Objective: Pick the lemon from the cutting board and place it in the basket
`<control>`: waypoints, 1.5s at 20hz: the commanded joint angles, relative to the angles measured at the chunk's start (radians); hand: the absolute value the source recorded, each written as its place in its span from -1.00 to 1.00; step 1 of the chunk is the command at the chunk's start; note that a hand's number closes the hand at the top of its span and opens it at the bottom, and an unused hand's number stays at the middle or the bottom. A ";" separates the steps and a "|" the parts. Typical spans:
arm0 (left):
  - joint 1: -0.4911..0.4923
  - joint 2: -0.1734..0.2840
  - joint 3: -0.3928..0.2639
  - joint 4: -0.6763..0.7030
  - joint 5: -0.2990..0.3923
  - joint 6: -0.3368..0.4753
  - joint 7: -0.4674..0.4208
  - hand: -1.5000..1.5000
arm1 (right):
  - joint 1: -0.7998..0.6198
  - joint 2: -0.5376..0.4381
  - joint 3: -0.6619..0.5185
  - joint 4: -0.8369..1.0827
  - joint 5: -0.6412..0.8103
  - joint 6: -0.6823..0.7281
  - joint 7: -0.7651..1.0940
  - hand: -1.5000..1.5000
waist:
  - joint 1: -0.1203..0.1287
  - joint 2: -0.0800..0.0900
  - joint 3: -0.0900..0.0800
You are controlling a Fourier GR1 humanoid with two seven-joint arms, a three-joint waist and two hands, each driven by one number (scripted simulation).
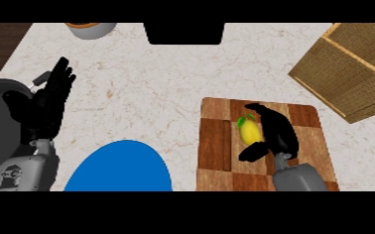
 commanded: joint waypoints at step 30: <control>-0.027 0.007 0.011 0.068 0.005 -0.042 -0.048 0.00 | -0.204 0.095 0.180 0.175 -0.447 -0.736 -0.200 1.00 | 0.031 0.014 0.012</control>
